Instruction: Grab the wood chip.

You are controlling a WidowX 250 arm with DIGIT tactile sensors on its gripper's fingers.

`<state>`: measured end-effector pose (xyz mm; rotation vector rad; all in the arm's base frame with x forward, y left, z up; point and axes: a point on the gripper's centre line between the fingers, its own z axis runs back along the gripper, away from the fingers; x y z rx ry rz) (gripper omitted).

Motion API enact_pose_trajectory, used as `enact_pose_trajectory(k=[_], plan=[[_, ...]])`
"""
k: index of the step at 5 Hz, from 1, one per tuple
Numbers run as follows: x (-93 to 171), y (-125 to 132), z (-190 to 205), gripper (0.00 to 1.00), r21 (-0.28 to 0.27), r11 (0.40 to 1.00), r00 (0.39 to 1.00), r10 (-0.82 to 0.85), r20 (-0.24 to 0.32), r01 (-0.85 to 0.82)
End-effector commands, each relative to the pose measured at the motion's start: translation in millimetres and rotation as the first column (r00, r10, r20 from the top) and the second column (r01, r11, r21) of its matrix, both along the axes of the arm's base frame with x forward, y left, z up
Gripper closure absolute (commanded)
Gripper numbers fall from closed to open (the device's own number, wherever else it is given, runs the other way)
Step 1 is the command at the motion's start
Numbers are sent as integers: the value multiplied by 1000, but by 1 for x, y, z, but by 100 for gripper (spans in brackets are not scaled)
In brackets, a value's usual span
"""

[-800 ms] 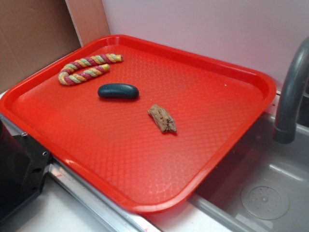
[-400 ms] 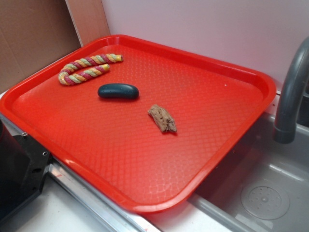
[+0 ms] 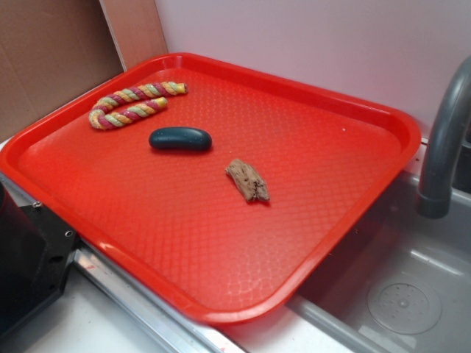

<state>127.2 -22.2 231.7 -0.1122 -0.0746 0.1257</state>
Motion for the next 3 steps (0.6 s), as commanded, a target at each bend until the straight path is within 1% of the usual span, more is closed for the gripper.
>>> enact_pose_trajectory(k=[1,2,3], plan=[[21,-14,-17,0,30,900,899,435,-48,-434],[35,-26,-32,0,47,767,765,642,-57,-640],[49,-41,-54,0,36,683,679,730,-79,-729]])
